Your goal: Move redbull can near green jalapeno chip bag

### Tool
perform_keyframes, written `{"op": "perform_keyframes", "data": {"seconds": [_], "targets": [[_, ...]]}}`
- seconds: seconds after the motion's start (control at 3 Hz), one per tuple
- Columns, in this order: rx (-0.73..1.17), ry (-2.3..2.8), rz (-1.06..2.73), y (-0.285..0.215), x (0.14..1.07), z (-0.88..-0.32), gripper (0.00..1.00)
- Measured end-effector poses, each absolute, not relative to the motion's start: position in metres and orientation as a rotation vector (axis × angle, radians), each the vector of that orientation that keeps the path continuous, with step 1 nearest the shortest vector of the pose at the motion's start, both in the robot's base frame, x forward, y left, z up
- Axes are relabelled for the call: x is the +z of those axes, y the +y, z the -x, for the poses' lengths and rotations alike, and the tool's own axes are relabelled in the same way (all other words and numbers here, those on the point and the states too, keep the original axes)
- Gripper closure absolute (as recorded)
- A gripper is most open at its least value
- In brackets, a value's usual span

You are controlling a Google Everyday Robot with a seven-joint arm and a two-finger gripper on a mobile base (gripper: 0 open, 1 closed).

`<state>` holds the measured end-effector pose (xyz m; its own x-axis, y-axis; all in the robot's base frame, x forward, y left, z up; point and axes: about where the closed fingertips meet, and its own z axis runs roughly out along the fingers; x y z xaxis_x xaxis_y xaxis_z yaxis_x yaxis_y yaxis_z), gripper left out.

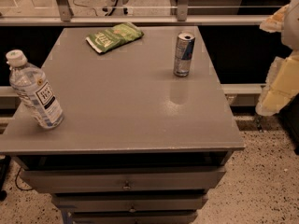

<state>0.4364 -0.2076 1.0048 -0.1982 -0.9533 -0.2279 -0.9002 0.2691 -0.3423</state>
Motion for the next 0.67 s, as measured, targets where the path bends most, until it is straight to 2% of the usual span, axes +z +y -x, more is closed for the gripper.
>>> {"op": "perform_keyframes", "data": {"seconds": [0.67], "targets": [[-0.166,2.137,1.645,-0.2081,1.0037,-0.4444,0.00]]}}
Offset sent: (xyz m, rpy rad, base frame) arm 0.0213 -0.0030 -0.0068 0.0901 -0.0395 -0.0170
